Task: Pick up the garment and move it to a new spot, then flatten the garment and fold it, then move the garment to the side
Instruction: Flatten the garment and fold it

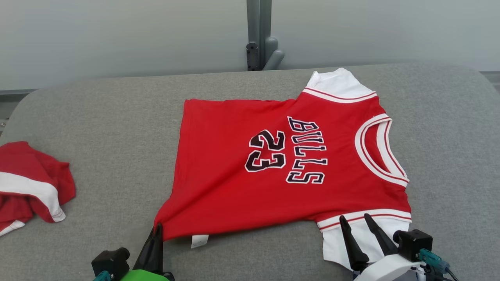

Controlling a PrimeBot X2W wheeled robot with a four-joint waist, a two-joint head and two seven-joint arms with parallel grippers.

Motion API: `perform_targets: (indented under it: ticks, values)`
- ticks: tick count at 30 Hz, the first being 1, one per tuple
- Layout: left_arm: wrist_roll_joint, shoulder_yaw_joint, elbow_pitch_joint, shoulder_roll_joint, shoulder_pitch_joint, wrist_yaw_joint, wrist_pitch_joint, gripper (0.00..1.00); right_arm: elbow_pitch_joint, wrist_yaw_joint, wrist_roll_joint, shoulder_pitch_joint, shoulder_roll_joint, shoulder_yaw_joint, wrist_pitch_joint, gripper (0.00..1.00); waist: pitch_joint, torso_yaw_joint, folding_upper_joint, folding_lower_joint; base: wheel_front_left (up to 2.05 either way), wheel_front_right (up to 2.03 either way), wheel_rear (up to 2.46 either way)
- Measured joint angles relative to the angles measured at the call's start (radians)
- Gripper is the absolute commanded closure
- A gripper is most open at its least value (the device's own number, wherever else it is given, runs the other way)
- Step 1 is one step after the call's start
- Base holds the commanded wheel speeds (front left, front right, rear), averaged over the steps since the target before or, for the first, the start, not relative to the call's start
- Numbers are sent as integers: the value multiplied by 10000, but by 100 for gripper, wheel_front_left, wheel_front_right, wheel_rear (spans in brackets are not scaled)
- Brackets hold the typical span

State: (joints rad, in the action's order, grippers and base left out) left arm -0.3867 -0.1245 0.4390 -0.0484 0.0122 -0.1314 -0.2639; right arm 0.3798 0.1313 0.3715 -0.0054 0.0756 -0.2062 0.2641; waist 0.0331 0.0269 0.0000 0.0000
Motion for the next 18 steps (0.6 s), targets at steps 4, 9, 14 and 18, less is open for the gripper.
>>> perform_targets:
  ticks: [4,9,14,18]
  values:
    - [-82,40,142,-2,-2,0,-2,100,-13,0,-27,-112,-12,-146,0,0,3,172,0,0,0,0,0]
    - [-167,167,535,-2,472,0,0,100,-29,0,-33,-349,150,-213,0,0,165,-24,0,0,0,0,0]
    - [-194,293,1156,-4,1119,2,-2,100,-73,0,-38,-505,349,-117,0,0,497,-467,0,0,0,0,0]
    - [-161,562,1724,-2,1479,100,-2,100,-107,0,-36,-649,374,-111,0,0,722,-902,0,0,0,0,0]
